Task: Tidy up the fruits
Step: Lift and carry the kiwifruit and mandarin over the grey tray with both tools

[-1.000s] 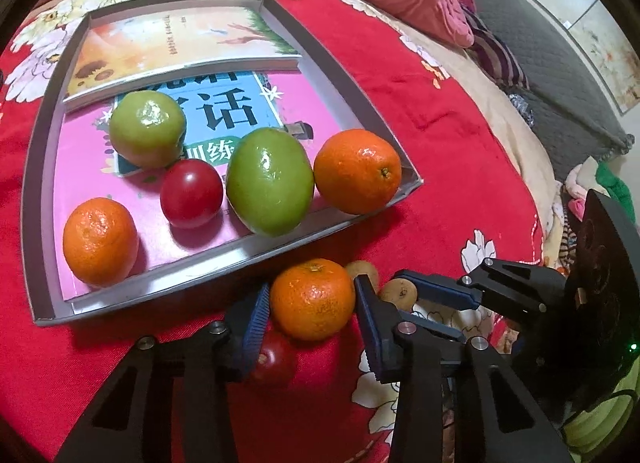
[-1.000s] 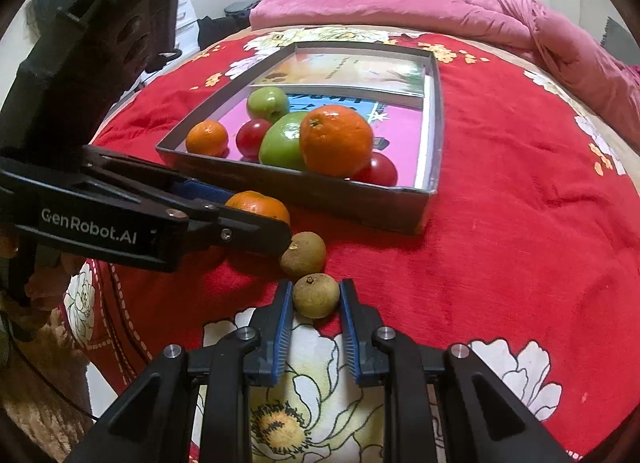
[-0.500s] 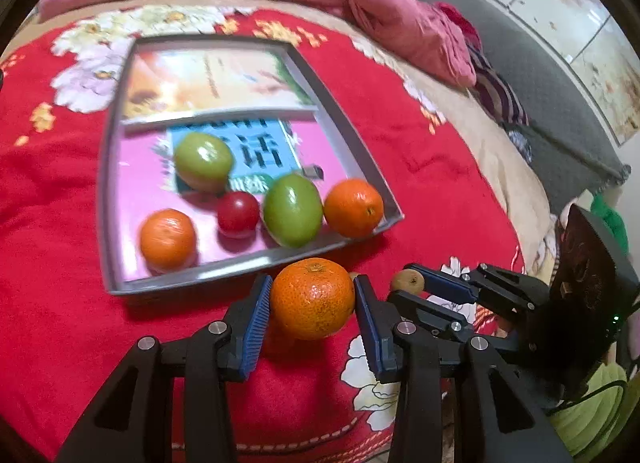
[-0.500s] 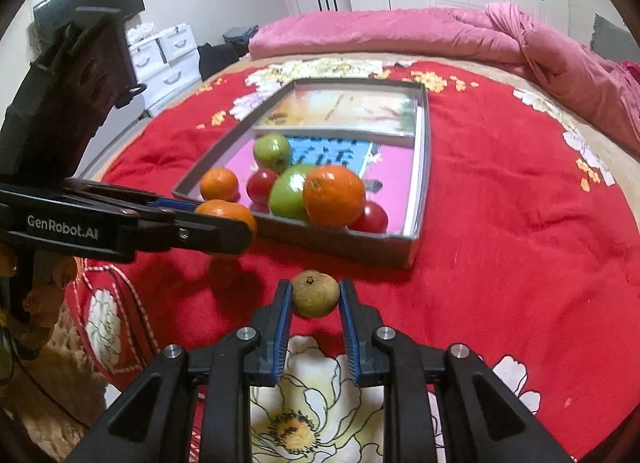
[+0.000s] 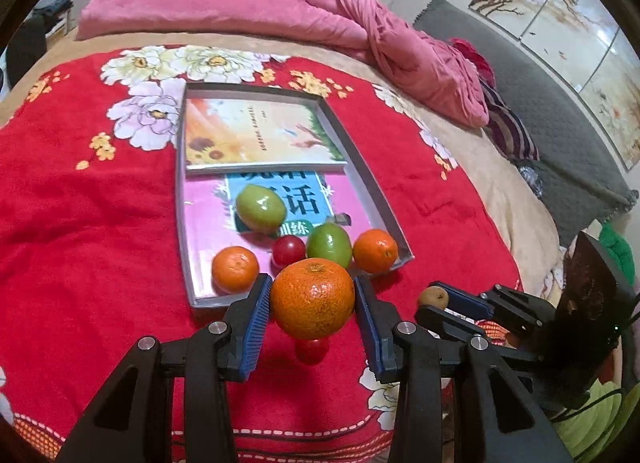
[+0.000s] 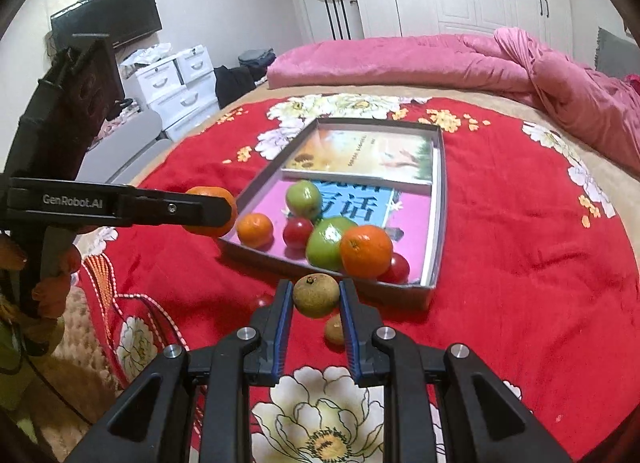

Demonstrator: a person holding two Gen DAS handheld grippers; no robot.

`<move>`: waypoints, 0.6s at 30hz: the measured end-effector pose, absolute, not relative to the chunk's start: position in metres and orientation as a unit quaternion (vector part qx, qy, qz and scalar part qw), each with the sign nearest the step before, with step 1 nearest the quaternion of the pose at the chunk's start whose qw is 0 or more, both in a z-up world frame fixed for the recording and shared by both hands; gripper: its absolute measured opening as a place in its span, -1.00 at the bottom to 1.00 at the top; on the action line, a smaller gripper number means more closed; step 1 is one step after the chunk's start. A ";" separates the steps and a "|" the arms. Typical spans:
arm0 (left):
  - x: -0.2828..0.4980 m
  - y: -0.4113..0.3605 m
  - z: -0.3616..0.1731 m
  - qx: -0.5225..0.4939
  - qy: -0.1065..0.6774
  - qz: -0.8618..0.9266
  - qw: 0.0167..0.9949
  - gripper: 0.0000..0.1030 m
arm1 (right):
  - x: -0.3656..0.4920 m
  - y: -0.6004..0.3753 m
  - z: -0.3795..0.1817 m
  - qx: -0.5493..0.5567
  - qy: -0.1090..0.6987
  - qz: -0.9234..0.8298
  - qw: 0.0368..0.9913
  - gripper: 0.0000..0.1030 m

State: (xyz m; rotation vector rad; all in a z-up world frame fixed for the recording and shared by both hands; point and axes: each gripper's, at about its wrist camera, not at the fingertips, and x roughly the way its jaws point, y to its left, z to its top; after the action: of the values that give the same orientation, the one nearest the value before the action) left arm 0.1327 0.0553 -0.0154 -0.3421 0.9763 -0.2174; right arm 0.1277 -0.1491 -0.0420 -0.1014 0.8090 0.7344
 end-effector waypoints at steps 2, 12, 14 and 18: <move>0.132 0.058 -0.014 -0.165 0.462 -0.099 0.866 -0.17 | 0.128 -0.148 -0.039 -0.048 0.383 0.351 0.853 -0.54; 0.127 0.086 -0.003 -0.179 0.436 -0.055 0.880 -0.17 | 0.128 -0.136 -0.026 -0.045 0.366 0.359 0.857 -0.54; 0.126 0.091 -0.002 -0.178 0.432 -0.049 0.883 -0.17 | 0.128 -0.133 -0.023 -0.047 0.362 0.361 0.858 -0.54; 0.126 0.098 -0.002 -0.172 0.427 -0.035 0.887 -0.17 | 0.129 -0.125 -0.020 -0.054 0.356 0.365 0.859 -0.54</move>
State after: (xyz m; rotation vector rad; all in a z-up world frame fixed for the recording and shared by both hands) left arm 0.1256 0.0976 -0.0024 -0.3577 0.8867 -0.0720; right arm 0.1290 -0.1253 -0.0205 -0.1124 0.7483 0.7659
